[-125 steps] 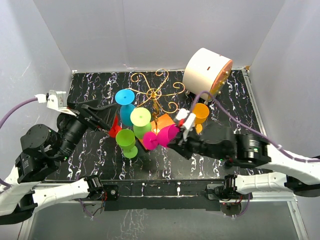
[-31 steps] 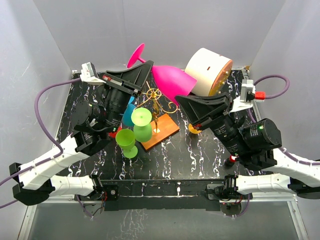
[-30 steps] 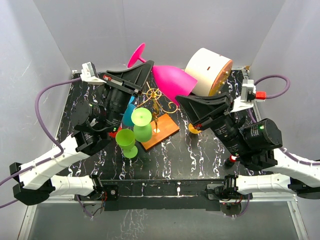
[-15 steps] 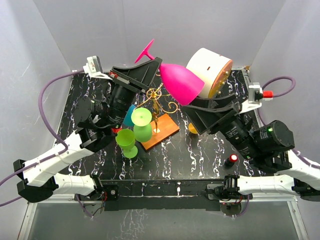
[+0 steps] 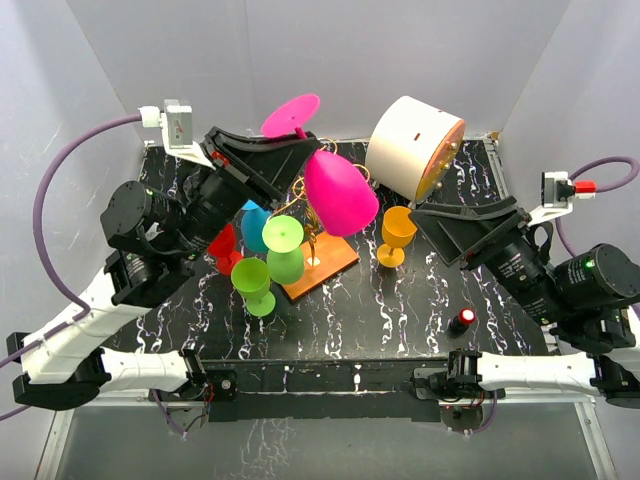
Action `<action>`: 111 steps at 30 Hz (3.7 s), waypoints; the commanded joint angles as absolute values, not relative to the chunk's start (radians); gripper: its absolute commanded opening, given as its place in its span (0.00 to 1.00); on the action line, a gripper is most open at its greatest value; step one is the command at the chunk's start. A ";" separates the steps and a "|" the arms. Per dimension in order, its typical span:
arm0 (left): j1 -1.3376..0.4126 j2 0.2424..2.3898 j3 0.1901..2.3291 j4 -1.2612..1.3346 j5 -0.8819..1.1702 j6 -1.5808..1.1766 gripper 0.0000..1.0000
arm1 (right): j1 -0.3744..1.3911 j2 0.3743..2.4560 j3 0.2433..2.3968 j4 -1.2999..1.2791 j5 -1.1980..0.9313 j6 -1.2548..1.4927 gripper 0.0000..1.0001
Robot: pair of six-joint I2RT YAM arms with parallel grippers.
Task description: Place the wine glass upside down on the wine glass rack
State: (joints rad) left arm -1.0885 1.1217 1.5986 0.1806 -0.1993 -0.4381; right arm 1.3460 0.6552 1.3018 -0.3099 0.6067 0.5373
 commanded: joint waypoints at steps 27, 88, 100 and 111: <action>-1.091 1.060 1.499 -0.154 0.004 -0.189 0.00 | 1.345 0.866 1.436 -0.300 0.724 0.999 0.64; -1.091 0.897 1.269 -0.077 0.073 -0.278 0.78 | 1.345 0.866 1.433 -0.705 0.863 1.300 0.00; -1.091 0.842 1.264 -0.158 -0.115 -0.276 0.79 | 1.345 0.873 1.396 -0.744 1.038 1.264 0.00; -1.091 0.851 1.262 -0.174 -0.171 -0.321 0.80 | 1.345 0.913 1.378 -0.614 1.073 1.093 0.00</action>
